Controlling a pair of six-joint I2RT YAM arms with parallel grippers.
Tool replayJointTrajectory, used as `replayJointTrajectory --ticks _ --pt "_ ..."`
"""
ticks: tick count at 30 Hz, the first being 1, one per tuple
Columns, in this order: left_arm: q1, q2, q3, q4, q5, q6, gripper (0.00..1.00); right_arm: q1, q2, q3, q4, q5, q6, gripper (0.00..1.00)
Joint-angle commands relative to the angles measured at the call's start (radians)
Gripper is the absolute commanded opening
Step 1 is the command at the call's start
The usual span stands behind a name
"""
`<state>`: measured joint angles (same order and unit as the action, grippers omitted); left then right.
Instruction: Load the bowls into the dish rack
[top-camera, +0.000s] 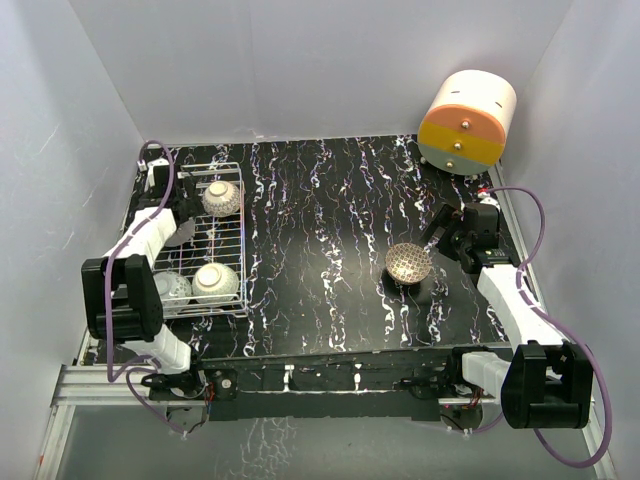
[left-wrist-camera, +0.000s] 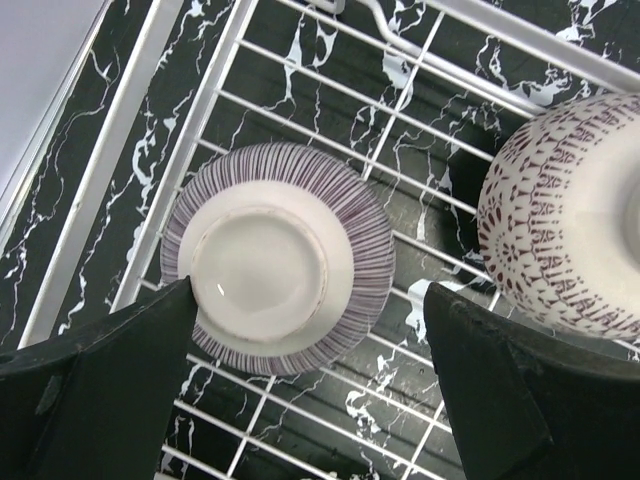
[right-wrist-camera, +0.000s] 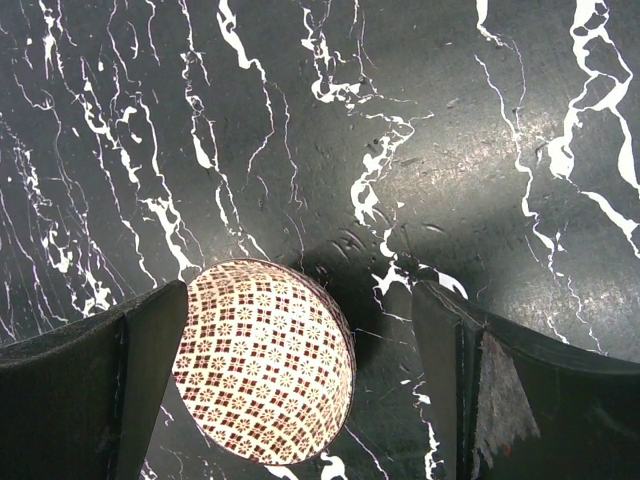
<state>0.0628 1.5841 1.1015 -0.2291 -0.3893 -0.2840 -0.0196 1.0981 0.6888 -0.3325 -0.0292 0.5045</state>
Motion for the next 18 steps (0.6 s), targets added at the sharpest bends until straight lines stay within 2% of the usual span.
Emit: replayJointTrajectory --ticks 1,7,13,16,18 --pt "0.008 0.015 0.014 0.102 0.012 0.03 0.93 0.004 -0.032 -0.013 0.043 0.021 0.005 0.98" --pt "0.013 0.018 -0.012 0.21 0.014 0.031 0.92 0.006 -0.033 -0.014 0.044 0.018 0.008 0.98" --pt "0.015 0.086 0.028 0.287 -0.052 0.057 0.92 0.007 -0.032 -0.01 0.041 0.01 0.011 0.98" --pt "0.014 0.114 0.075 0.254 -0.057 0.045 0.91 0.007 -0.03 -0.004 0.034 0.014 0.009 0.98" --pt "0.015 0.078 0.086 0.227 -0.046 0.028 0.9 0.007 -0.028 -0.002 0.033 0.017 0.008 0.98"
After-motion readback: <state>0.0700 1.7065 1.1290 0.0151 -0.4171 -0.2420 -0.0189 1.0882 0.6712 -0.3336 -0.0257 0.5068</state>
